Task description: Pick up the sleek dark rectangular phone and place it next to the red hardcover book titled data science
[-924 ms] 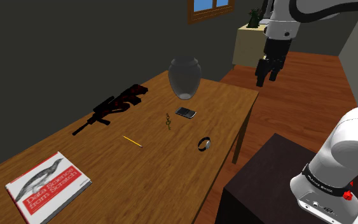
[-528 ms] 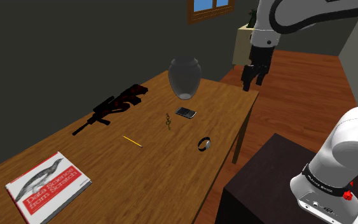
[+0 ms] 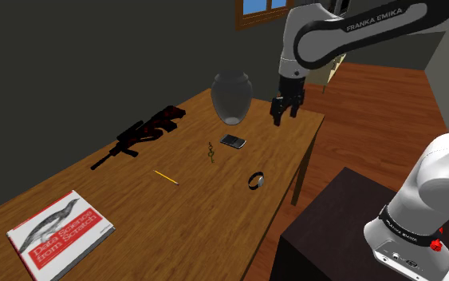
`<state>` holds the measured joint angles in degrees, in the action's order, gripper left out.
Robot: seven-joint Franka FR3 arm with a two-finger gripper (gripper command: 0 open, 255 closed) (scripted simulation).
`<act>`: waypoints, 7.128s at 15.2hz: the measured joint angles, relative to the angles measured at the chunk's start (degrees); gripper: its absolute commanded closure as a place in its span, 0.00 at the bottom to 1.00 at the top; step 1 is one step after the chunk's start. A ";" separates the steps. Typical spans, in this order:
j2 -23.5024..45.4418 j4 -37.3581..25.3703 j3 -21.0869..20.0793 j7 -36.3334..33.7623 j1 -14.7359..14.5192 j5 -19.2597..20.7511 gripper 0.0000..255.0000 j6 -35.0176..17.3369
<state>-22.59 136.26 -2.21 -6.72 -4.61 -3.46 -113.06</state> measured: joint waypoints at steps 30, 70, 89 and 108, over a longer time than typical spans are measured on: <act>34.78 -17.85 -4.50 -6.88 -3.42 4.63 1.00 -18.19; 37.37 -35.46 -10.59 -22.51 -12.68 6.71 1.00 -2.98; 63.51 -72.87 -13.13 -40.16 -30.00 13.67 1.00 9.12; 65.45 -67.10 -12.76 -40.78 -29.70 14.26 0.00 1.46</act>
<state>42.86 69.16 -14.97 -47.50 -34.32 10.81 -111.59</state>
